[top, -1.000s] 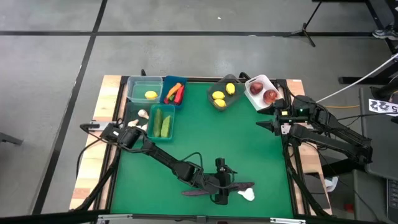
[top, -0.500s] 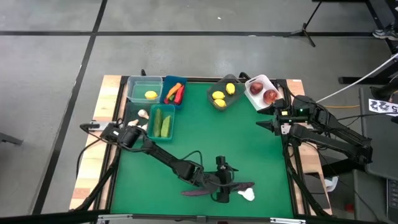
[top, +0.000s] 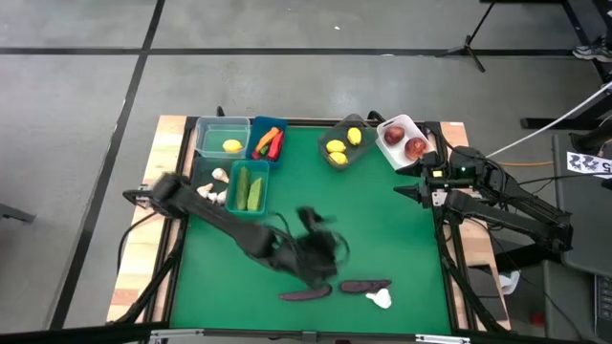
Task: Sort produce into baskets
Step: Put the yellow lemon into the right black bin
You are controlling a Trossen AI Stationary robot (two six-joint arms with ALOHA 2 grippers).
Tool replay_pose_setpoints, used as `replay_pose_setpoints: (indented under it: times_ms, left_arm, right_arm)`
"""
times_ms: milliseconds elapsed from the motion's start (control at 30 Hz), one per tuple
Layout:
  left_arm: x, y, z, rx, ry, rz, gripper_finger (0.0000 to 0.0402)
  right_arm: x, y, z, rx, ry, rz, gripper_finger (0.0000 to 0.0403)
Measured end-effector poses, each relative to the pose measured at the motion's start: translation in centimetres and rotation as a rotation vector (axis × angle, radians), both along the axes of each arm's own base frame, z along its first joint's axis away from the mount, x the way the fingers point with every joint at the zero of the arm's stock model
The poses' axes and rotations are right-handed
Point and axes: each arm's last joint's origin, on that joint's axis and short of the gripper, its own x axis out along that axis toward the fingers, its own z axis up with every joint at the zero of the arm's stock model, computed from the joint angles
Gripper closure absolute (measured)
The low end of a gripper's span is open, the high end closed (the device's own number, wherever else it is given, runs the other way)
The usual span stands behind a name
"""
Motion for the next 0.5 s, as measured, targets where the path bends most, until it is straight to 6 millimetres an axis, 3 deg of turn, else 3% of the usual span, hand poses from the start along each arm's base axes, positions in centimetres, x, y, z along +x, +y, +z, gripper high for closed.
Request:
replay_pose_setpoints:
  times_ms: [100,267,367,500]
  left_arm:
    - [-3.8,4.0,3.3,-0.020,0.092,0.161,0.0137]
    - [-11.2,12.3,7.8,-0.058,0.207,0.502,0.0137]
    - [-14.9,17.2,9.3,-0.088,0.206,0.712,0.0137]
    - [-18.0,22.8,10.3,-0.123,0.168,0.884,0.0137]
  right_arm:
    - [0.0,0.0,0.0,-0.003,0.000,0.001,0.0033]
    - [0.0,0.0,0.0,-0.006,0.000,0.002,0.0033]
    - [0.0,0.0,0.0,-0.006,0.000,0.003,0.0033]
    - [0.0,0.0,0.0,-0.007,0.000,0.003,0.0033]
